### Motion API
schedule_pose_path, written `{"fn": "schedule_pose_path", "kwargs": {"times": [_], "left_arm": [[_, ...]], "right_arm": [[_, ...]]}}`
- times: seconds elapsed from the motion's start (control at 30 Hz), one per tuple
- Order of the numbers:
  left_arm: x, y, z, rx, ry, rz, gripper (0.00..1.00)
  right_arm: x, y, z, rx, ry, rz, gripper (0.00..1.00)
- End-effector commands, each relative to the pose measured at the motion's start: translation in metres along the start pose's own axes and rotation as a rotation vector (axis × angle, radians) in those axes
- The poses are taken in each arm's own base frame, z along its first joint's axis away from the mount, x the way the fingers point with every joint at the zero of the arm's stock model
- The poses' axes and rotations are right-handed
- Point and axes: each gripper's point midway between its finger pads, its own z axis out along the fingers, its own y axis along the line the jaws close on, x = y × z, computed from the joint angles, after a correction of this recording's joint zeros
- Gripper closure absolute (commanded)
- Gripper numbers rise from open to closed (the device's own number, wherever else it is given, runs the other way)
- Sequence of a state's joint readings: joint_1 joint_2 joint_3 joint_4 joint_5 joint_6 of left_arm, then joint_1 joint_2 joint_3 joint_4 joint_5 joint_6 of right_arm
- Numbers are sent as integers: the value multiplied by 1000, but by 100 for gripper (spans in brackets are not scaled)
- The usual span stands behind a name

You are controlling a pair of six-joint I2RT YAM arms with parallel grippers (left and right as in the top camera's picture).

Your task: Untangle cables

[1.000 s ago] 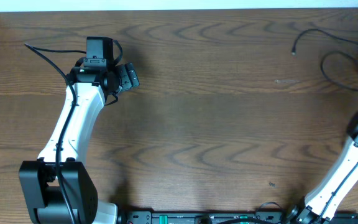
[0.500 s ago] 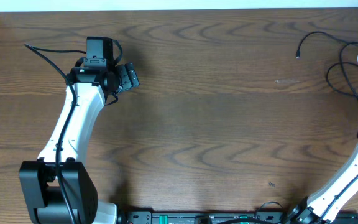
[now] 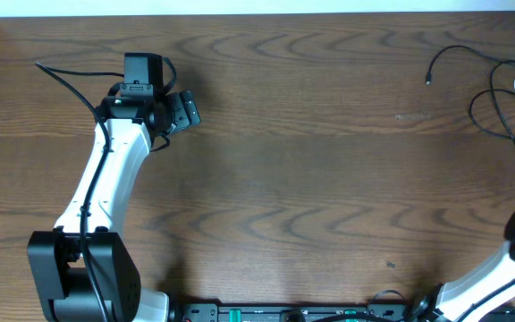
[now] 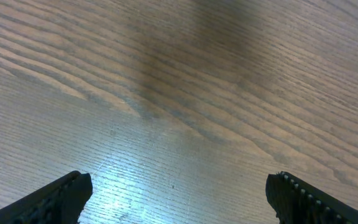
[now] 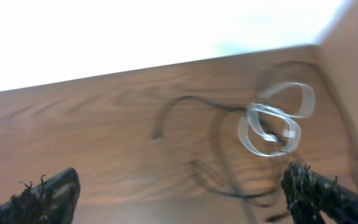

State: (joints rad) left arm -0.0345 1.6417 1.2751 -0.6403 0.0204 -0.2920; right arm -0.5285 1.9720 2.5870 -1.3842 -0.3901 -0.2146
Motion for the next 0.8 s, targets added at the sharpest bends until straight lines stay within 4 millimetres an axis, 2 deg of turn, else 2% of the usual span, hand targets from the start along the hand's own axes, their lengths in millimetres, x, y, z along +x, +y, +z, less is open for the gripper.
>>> {"fn": "schedule_pose_path", "kwargs": {"times": [0.0,0.13,0.23,0.3,0.53,0.77], "left_arm": [[-8,0,-6,1,-23,-10,5],[-8,0,-6,1,-23,-10,5],[-8,0,-6,1,-23,-10,5],[-8,0,-6,1,-23,-10,5],[-8,0,-6,1,-23,-10,5],[-8,0,-6,1,-23,-10,5]], "right_arm": [[-8,81,-51,-163,-76,-161,1],[5,137,-96,-241,-91,-233,1],[19,166,-124,-283,-91,-277,1],[29,178,-141,-305,-91,-294,1],[50,188,-181,-313,-106,-307,1],[53,190,-198,-297,-141,-319,1]]}}
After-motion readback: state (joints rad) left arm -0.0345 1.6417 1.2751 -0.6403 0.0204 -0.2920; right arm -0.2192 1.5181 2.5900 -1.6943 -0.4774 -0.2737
